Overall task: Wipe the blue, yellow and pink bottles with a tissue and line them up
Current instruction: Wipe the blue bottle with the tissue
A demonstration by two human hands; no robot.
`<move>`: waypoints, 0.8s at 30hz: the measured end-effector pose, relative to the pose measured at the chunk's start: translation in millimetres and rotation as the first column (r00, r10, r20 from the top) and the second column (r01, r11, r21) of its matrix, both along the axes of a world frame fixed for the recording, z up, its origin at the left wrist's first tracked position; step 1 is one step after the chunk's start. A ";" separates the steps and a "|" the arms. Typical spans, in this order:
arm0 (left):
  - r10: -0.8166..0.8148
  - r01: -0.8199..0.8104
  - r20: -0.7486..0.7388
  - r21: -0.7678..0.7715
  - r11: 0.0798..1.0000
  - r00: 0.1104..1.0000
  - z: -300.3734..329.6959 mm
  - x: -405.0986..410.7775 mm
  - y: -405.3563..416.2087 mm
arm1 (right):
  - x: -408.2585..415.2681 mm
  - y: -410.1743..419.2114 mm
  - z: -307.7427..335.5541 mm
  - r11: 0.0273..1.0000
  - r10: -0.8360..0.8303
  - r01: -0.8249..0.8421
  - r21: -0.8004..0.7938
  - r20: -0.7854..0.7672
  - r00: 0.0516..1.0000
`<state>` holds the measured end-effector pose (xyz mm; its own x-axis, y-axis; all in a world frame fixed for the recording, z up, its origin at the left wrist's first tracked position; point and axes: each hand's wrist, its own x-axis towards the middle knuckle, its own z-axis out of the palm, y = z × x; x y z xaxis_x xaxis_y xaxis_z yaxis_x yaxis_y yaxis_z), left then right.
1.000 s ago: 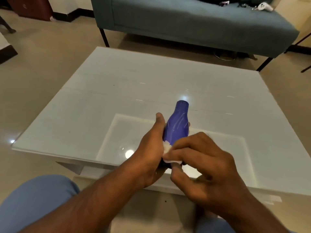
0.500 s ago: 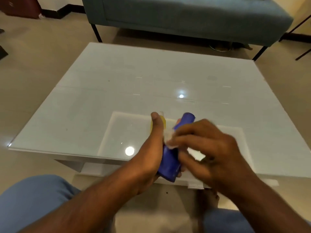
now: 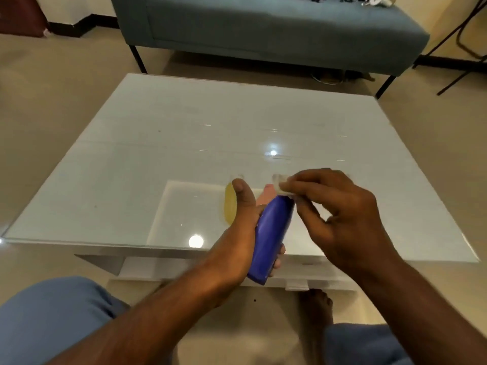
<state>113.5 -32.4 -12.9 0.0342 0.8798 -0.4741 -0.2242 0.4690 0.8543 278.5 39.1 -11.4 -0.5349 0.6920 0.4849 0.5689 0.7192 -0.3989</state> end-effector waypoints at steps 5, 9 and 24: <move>0.038 -0.037 -0.021 0.020 0.999 0.999 -0.1 5.2 -1.3 | -12.5 -33.8 -9.1 0.991 0.130 -0.130 -0.019 0.000 0.992; 0.050 -0.050 0.046 0.019 0.999 0.998 5.0 6.5 -2.4 | -12.3 -40.1 -7.8 0.976 0.217 -0.217 0.005 0.009 0.976; 0.097 -0.091 0.181 -0.041 0.995 0.979 -3.6 -11.9 0.7 | -12.5 -23.1 -14.0 0.961 0.273 -0.272 0.051 -0.004 0.962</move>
